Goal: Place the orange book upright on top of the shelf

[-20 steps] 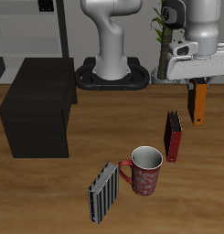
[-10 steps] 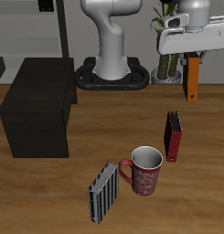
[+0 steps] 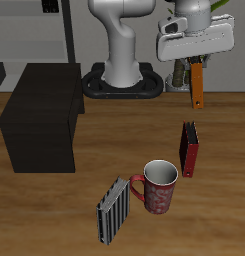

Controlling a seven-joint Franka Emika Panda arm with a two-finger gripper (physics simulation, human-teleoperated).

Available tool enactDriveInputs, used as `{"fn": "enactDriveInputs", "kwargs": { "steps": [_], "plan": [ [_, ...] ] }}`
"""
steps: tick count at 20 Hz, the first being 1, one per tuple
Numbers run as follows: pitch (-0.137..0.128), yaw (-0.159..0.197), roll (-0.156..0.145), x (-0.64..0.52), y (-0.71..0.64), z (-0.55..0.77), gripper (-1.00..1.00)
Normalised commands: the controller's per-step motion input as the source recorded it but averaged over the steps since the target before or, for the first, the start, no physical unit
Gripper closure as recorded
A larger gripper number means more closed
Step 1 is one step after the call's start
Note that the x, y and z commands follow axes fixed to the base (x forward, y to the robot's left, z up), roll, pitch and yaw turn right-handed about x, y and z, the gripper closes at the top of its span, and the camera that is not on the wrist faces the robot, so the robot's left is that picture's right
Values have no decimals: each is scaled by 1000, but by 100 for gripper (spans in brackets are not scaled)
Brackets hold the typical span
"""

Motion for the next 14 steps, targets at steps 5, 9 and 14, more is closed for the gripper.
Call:
{"fn": "enactDriveInputs", "kwargs": {
  "steps": [5,9,14],
  "plan": [
    [36,27,53,-144,-454,59,100],
    [-28,27,3,-231,-525,282,100],
    [-10,1,-7,-112,-419,229,100]
  ]
}}
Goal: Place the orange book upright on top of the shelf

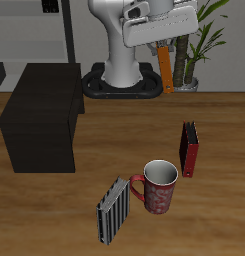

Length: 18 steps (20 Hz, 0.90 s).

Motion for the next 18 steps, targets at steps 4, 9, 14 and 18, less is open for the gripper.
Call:
{"fn": "enactDriveInputs", "kwargs": {
  "steps": [4,9,14,18],
  "plan": [
    [2,-16,-15,-131,-741,140,100],
    [-21,6,-39,-117,-520,75,100],
    [-4,-4,-51,-24,-518,74,100],
    [0,49,-51,67,-512,-89,100]
  ]
}}
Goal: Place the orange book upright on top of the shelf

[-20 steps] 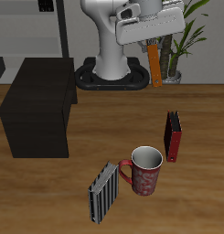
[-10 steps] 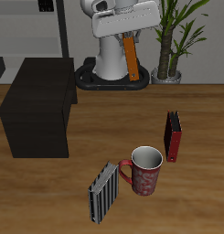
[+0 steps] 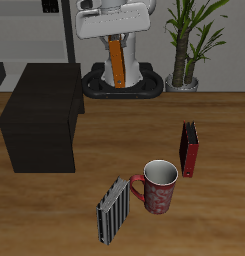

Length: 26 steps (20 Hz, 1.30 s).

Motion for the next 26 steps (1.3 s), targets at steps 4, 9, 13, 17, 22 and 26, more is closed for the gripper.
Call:
{"fn": "enactDriveInputs", "kwargs": {
  "steps": [4,9,13,17,22,26],
  "plan": [
    [11,-28,-12,-23,-470,-34,100],
    [-1,36,39,-60,-314,45,100],
    [-15,7,10,-37,-317,48,100],
    [-18,15,8,-62,-336,37,100],
    [-32,17,-35,-79,-581,127,100],
    [-10,-39,-32,-73,-497,45,100]
  ]
}}
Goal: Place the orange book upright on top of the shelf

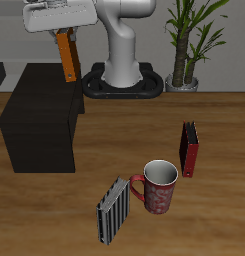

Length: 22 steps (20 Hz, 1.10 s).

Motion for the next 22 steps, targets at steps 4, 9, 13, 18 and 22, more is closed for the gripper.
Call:
{"fn": "enactDriveInputs", "kwargs": {
  "steps": [4,9,13,18,22],
  "plan": [
    [-22,-15,-54,-49,-468,84,100],
    [-25,-13,-80,5,-392,1,100],
    [-11,-37,-62,10,-412,-28,100],
    [-21,-44,-40,0,-353,-10,100],
    [-5,-13,23,51,-45,-96,100]
  ]
}}
